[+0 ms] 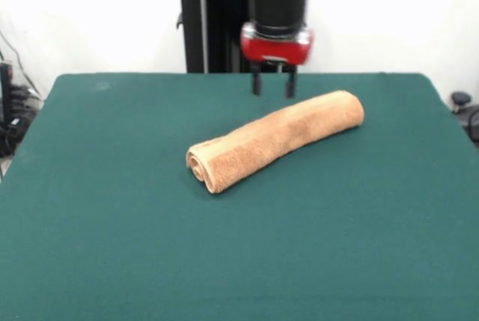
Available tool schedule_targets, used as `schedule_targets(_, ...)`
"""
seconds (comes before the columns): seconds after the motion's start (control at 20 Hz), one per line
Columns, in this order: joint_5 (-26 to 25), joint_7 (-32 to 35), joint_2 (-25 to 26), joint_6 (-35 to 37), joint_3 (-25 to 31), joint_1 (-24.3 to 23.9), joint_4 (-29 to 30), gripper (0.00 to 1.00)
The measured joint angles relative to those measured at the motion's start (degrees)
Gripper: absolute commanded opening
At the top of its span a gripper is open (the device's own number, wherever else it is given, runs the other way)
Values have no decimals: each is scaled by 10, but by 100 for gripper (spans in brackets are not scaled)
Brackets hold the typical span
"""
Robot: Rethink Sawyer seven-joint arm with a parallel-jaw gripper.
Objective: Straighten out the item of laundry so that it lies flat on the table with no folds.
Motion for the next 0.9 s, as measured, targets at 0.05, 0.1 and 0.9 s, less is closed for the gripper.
schedule_targets(0.05, 0, 0, -4, 0, 1, -11, 4, 100)
schedule_targets(0.1, 0, 0, -8, 0, 1, -27, 10, 100)
schedule_targets(0.9, -36, 0, -33, 0, 3, -122, 39, 100)
